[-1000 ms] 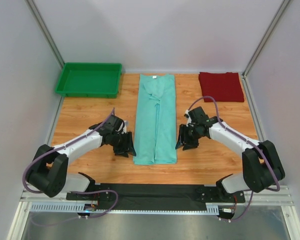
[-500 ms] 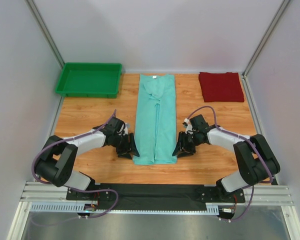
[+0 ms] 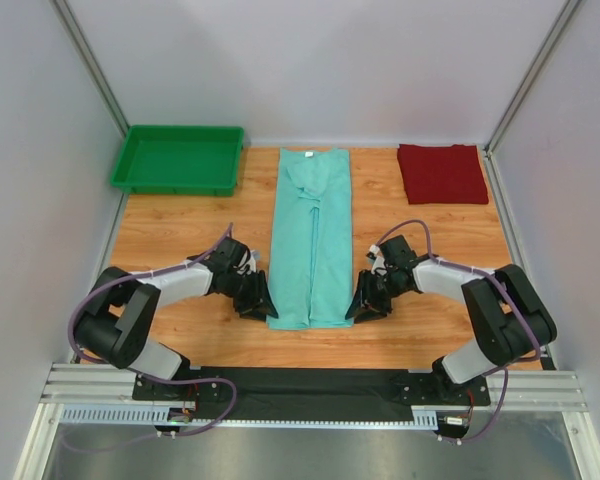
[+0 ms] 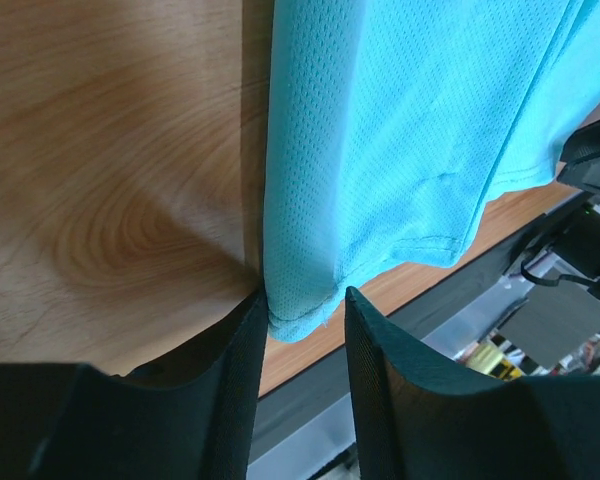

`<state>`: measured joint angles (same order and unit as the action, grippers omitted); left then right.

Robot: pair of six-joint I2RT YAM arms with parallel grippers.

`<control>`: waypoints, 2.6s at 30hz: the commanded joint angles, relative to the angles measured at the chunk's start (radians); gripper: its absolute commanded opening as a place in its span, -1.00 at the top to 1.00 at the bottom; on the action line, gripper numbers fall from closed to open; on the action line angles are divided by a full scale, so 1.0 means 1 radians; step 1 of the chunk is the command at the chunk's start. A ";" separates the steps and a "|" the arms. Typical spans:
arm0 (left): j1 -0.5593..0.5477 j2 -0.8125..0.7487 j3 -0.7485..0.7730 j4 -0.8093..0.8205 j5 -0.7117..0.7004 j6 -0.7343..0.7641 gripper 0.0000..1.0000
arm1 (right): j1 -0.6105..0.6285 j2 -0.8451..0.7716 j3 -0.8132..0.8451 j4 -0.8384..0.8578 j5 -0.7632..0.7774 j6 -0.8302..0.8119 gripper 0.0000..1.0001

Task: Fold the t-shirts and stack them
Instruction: Fold the tshirt

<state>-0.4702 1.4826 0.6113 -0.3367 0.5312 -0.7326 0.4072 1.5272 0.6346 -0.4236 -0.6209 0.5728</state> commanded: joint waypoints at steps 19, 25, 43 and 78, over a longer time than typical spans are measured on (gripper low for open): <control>-0.042 -0.030 -0.099 -0.001 0.015 -0.067 1.00 | -0.001 -0.093 -0.046 -0.024 -0.059 0.036 1.00; -0.045 -0.085 0.059 -0.083 -0.026 -0.090 1.00 | -0.050 -0.105 0.110 -0.064 -0.056 0.047 1.00; 0.188 0.510 0.939 -0.216 0.032 0.006 1.00 | -0.217 0.525 0.967 -0.328 -0.103 -0.051 1.00; 0.041 -0.074 0.153 -0.240 0.064 0.009 0.07 | -0.156 0.088 0.341 -0.354 -0.119 -0.131 0.63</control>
<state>-0.4355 1.5204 0.8597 -0.5392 0.6033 -0.6979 0.2565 1.6905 1.0637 -0.8043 -0.7399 0.4595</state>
